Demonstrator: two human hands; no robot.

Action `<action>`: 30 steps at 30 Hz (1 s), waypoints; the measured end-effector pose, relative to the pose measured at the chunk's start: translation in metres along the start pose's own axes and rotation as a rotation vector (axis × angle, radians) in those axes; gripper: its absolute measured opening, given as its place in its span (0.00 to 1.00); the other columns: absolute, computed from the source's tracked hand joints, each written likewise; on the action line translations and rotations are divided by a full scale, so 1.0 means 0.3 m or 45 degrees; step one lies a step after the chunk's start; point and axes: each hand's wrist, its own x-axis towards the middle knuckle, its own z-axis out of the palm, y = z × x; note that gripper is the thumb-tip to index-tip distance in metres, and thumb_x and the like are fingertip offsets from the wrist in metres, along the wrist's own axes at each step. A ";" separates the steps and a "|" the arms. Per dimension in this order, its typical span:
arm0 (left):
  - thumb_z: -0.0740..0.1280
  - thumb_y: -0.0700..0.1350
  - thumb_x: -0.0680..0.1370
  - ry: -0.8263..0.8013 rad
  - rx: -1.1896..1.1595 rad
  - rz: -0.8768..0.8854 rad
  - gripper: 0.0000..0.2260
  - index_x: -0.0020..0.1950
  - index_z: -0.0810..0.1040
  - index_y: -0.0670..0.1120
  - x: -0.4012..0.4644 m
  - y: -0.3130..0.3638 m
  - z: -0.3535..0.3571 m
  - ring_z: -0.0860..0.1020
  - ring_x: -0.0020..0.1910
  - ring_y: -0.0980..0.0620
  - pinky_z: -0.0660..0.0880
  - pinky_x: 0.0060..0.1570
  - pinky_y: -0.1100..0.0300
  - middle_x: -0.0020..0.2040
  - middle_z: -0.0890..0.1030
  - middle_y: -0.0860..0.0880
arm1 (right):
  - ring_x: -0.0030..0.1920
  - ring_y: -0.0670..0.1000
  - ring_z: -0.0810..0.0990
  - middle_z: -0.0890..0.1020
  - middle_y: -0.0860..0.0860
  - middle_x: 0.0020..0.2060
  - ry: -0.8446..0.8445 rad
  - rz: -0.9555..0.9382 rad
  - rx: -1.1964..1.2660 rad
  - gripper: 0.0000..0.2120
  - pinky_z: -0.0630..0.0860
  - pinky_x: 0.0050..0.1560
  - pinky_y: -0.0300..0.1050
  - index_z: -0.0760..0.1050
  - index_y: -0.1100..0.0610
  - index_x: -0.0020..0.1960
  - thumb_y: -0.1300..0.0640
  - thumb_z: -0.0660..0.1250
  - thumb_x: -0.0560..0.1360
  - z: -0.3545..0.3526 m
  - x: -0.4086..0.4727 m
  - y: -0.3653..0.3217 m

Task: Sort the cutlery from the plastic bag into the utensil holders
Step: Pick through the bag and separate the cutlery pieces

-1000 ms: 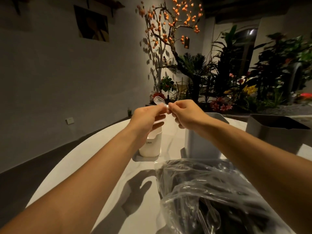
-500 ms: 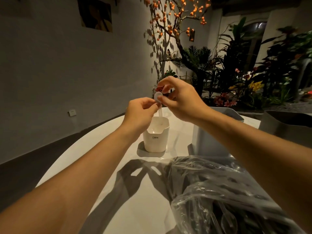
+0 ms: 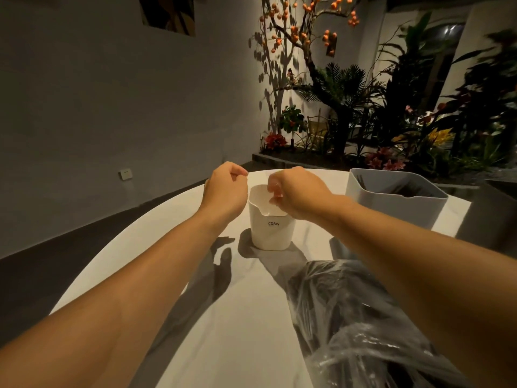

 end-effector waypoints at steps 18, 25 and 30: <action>0.58 0.45 0.85 -0.284 -0.112 0.248 0.07 0.54 0.75 0.46 -0.471 0.293 -0.010 0.80 0.36 0.53 0.74 0.34 0.61 0.43 0.81 0.47 | 0.37 0.48 0.81 0.82 0.48 0.35 0.084 0.076 0.235 0.11 0.79 0.38 0.46 0.79 0.55 0.42 0.49 0.68 0.79 -0.400 -0.576 -0.044; 0.58 0.47 0.85 -0.537 -0.134 0.476 0.18 0.40 0.78 0.40 -0.754 0.248 0.019 0.79 0.26 0.49 0.77 0.29 0.55 0.29 0.79 0.46 | 0.29 0.51 0.82 0.84 0.55 0.31 -0.334 0.099 0.618 0.11 0.81 0.34 0.44 0.80 0.63 0.40 0.60 0.65 0.79 -0.433 -0.903 -0.053; 0.66 0.46 0.81 -0.460 0.430 0.768 0.04 0.53 0.81 0.51 -0.854 0.166 0.082 0.80 0.47 0.51 0.80 0.51 0.47 0.48 0.83 0.51 | 0.41 0.53 0.81 0.82 0.52 0.42 -0.335 0.067 -0.136 0.08 0.83 0.46 0.50 0.83 0.53 0.51 0.56 0.65 0.79 -0.299 -0.992 0.016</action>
